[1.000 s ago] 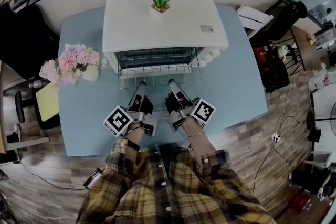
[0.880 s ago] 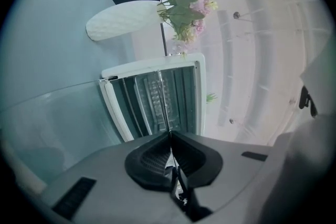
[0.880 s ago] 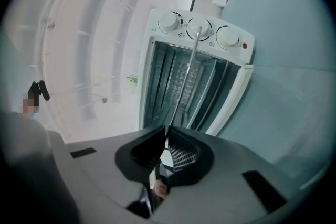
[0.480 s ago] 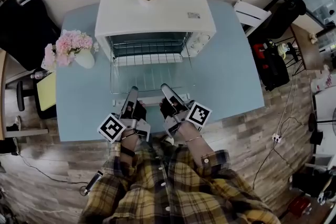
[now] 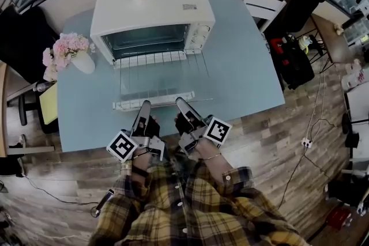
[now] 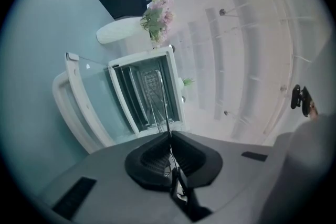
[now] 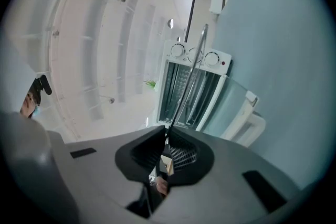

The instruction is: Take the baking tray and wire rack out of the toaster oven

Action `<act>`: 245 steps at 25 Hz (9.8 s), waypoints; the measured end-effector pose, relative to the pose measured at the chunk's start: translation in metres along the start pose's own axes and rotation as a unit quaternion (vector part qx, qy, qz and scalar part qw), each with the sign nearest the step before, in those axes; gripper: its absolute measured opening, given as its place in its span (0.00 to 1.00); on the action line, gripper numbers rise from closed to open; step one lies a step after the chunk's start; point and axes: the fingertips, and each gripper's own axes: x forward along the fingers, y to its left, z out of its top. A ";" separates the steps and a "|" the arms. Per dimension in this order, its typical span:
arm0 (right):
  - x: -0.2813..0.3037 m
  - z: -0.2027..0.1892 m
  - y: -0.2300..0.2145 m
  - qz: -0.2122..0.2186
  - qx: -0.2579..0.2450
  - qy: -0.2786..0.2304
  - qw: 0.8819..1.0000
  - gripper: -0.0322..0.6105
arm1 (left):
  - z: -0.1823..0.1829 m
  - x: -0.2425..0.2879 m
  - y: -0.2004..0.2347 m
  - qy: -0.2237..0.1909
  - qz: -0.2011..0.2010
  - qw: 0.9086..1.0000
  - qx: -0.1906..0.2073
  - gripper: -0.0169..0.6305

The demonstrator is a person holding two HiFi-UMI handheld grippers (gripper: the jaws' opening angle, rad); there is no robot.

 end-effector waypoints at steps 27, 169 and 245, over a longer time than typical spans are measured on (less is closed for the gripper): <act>-0.252 0.129 -0.079 -0.159 -0.004 -0.241 0.957 0.09 | -0.277 0.091 0.021 0.305 0.010 0.952 -0.036 0.04; 0.075 0.011 -0.082 -0.135 0.186 -0.079 0.970 0.08 | 0.091 0.026 0.104 -0.037 0.162 0.974 -0.152 0.08; -0.296 0.102 -0.174 -0.280 0.180 -0.360 0.872 0.08 | -0.263 0.051 0.099 0.261 0.202 0.938 -0.101 0.38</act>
